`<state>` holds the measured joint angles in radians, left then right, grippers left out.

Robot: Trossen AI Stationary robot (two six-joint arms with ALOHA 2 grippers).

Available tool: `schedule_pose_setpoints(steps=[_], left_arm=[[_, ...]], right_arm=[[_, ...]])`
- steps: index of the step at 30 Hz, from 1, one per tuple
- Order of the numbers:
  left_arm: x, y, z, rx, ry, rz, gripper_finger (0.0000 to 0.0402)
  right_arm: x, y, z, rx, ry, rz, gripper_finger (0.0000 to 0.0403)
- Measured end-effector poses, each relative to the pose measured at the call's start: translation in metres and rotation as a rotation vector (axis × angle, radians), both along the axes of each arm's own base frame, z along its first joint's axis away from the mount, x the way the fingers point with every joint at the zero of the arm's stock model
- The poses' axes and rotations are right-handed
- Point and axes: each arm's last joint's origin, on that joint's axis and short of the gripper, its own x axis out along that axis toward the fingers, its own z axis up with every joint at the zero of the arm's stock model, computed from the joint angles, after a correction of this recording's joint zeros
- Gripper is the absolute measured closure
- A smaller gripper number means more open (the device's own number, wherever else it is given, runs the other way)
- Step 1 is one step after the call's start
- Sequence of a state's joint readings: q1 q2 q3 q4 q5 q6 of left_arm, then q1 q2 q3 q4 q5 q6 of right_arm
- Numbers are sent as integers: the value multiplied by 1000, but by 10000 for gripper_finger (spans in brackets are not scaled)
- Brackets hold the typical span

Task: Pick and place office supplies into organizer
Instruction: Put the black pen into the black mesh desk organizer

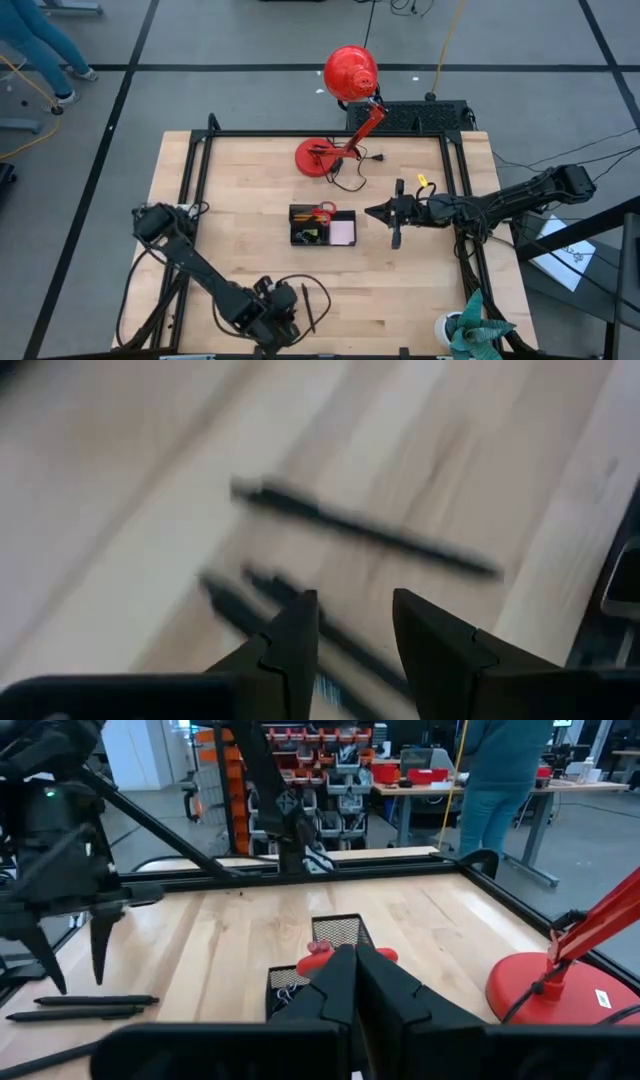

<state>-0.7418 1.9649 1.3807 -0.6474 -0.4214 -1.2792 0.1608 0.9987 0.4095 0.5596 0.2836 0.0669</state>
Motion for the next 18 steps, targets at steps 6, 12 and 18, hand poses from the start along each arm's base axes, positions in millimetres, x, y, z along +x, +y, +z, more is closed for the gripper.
schedule_pose_setpoints(steps=[6,12,18], left_arm=[[3,-6,2,-46,89,77,266],[-5,0,-5,-15,176,190,266],[-1,3,-9,-16,185,194,266]], right_arm=[[0,0,0,-2,-5,1,399],[0,0,0,-2,-4,1,399],[0,0,0,-1,5,1,399]])
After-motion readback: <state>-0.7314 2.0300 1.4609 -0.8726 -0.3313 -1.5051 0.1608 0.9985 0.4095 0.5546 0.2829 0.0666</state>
